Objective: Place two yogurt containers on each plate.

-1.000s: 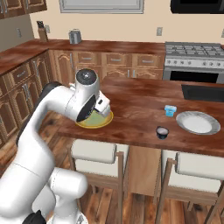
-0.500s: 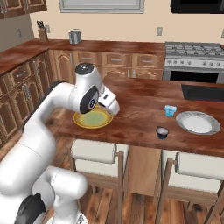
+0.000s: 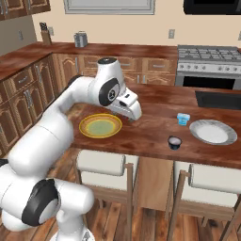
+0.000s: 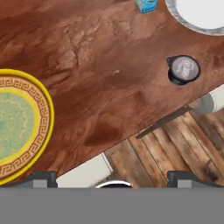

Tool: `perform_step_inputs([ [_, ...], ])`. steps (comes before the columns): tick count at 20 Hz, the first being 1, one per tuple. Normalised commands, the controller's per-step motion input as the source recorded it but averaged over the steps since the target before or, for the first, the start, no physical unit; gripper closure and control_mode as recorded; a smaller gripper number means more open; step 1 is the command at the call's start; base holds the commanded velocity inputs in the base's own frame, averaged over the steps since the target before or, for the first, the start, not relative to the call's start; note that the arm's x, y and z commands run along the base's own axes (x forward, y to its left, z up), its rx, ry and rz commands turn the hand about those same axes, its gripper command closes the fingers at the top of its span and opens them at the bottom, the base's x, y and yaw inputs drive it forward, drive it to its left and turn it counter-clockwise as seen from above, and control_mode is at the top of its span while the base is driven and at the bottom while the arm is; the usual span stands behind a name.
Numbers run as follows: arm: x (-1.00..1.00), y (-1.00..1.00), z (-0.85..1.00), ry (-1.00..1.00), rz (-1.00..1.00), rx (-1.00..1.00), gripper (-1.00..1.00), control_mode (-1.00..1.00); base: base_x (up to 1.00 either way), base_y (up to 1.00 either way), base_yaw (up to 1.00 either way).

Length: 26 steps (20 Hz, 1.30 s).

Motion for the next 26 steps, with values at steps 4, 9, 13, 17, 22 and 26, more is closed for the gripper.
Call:
perform_step_inputs([
  [4,0.12,-0.5,-0.1,0.26,-0.03,0.0,-1.0,-1.0,0.0,0.0,0.0],
  [9,0.07,-0.48,-0.25,0.19,-0.04,0.0,-1.0,-1.0,0.0,0.0,0.0],
  [13,0.0,-0.49,-0.4,0.02,-0.1,0.03,-1.0,-1.0,0.0,0.0,0.0],
  [17,0.0,-0.42,-0.34,0.06,-0.09,0.02,-1.0,-1.0,0.0,0.0,0.0],
  [22,0.07,-0.34,-0.22,0.11,-0.03,0.0,-1.0,-1.0,0.0,0.0,0.0],
  [26,0.08,-0.32,-0.12,0.08,0.0,0.0,-1.0,-1.0,0.0,0.0,0.0],
])
